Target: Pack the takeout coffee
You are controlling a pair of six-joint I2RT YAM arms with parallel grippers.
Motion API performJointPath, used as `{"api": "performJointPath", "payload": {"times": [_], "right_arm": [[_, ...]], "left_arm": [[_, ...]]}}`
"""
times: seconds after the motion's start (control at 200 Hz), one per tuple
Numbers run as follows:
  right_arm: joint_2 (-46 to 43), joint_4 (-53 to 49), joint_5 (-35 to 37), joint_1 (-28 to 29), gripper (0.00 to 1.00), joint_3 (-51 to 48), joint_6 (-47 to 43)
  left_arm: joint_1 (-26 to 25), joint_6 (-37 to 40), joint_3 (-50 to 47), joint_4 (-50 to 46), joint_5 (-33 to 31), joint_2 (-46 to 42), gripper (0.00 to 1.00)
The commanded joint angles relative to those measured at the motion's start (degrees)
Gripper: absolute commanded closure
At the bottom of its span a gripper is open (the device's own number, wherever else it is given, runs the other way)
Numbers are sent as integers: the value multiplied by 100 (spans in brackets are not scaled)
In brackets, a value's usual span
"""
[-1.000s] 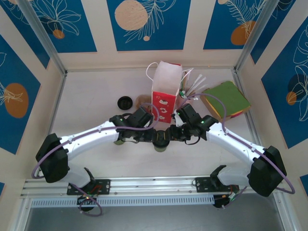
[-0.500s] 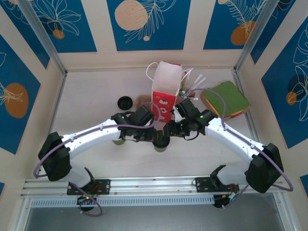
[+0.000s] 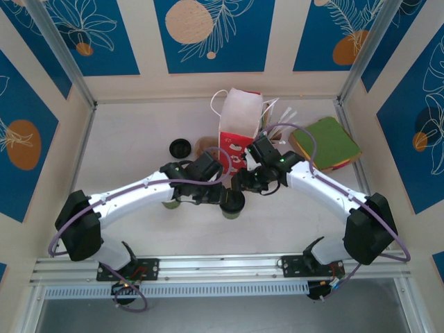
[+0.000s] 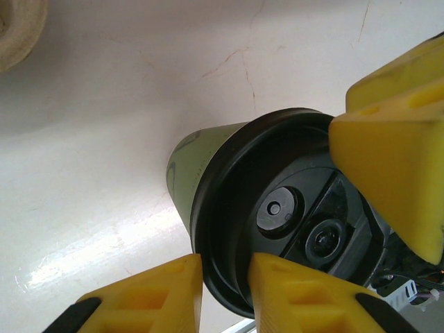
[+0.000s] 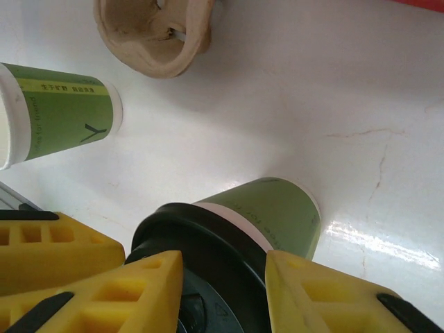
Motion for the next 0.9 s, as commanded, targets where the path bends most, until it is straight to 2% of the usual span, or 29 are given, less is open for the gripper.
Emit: {"api": "performJointPath", "payload": {"times": [0.0, 0.895], "right_arm": [[108, -10, -179, -25, 63, 122, -80], [-27, -88, 228, 172, 67, -1119, -28]], "left_arm": [[-56, 153, -196, -895, -89, 308, 76], [-152, 66, -269, -772, -45, 444, 76]]}}
